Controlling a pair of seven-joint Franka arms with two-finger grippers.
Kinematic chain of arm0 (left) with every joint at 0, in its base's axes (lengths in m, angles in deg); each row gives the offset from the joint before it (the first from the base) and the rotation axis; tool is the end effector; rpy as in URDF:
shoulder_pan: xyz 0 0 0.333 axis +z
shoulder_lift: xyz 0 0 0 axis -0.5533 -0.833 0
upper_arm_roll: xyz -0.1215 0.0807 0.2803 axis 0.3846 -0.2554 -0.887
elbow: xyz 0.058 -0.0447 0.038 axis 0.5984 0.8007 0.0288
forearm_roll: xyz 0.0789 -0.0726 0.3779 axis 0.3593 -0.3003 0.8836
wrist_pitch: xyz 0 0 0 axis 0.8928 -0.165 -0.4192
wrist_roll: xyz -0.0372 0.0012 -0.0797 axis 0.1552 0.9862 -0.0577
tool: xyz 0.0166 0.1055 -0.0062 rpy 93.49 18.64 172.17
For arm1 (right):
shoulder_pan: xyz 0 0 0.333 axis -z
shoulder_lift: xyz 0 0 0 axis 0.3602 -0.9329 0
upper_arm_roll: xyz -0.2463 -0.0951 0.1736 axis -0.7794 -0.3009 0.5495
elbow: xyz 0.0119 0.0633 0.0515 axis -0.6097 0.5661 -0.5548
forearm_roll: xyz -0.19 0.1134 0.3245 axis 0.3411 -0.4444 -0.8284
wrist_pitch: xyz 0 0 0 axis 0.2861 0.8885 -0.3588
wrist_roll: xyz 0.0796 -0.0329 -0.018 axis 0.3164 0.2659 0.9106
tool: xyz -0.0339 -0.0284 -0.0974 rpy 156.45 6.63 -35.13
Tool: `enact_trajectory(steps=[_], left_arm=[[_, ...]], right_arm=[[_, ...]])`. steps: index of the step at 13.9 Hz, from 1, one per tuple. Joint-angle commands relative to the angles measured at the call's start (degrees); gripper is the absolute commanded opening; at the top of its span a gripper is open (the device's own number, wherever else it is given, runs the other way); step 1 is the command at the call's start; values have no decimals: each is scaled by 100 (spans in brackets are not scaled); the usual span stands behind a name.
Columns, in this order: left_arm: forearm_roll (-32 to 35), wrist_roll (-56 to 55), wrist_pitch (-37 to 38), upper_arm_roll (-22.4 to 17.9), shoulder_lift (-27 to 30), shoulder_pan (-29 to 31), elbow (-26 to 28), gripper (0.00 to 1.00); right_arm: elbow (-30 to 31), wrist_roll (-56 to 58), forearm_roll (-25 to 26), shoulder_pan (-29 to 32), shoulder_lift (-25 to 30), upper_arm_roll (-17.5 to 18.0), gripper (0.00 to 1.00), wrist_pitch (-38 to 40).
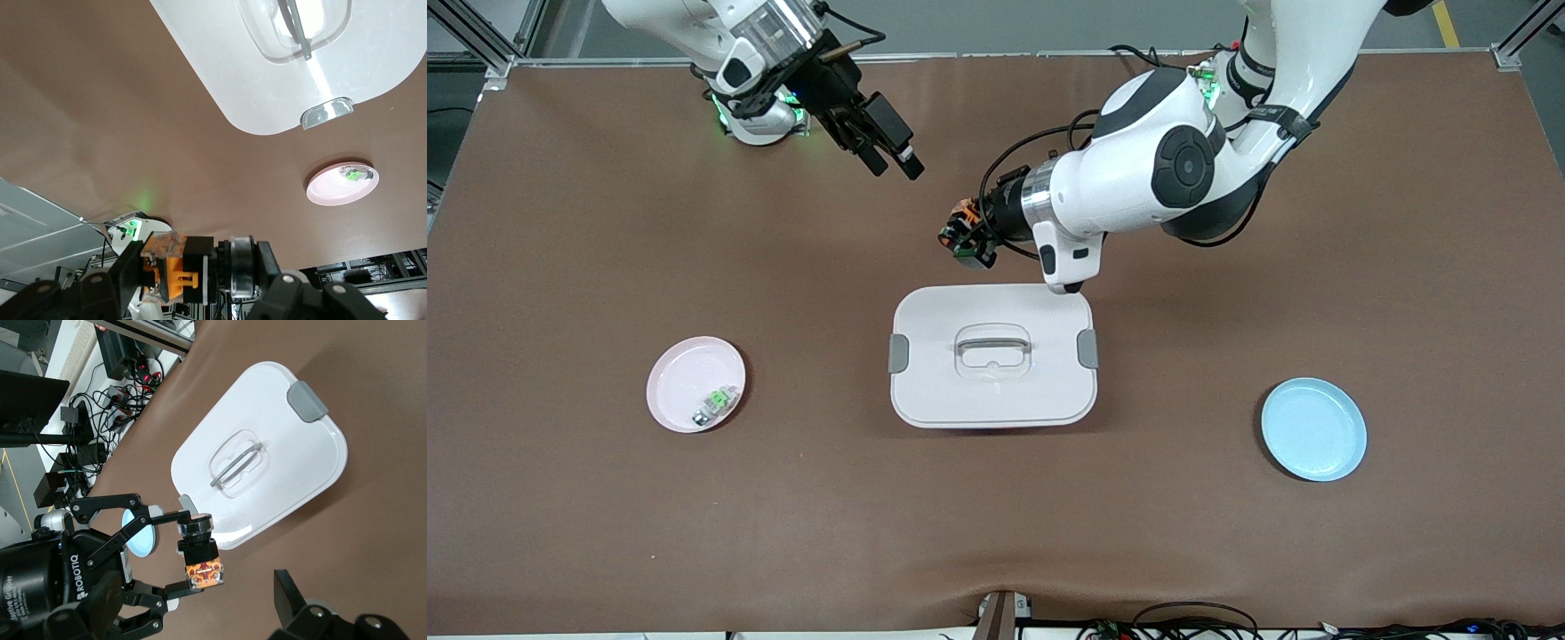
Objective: Transfer orange switch to right arm and place
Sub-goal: 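Hold the switch with the left gripper while the right gripper approaches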
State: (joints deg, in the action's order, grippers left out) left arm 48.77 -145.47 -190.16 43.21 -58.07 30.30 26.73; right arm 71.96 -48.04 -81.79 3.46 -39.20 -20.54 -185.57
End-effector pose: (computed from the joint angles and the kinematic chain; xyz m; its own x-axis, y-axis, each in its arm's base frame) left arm 0.5194 -0.4685 0.4943 0.3635 0.6694 -0.6479 0.8920 -0.4506 0.0349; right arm 0.3923 0.3313 0.5710 0.7953 -0.6059 0.0199 -0.4669 -0.6330 -0.6176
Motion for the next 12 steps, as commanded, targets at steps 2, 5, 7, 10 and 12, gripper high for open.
enact_trajectory(steps=[2,5,7,10,12], left_arm=[[-53,-61,-23,-12,-63,-58,-129,13],[-53,-61,-23,-12,-54,-58,-129,13],[-53,-61,-23,-12,-63,-58,-129,13],[-44,-69,-23,-12,-89,-66,-129,13],[-44,-69,-23,-12,-89,-66,-129,13]], right_arm=[[31,-48,333,43,-400,266,100,-528],[22,-48,526,25,-647,336,100,-828],[22,-48,754,16,-788,380,100,-960],[22,-48,860,-63,-911,380,100,-1126],[22,-56,948,-115,-1025,380,100,-1250]])
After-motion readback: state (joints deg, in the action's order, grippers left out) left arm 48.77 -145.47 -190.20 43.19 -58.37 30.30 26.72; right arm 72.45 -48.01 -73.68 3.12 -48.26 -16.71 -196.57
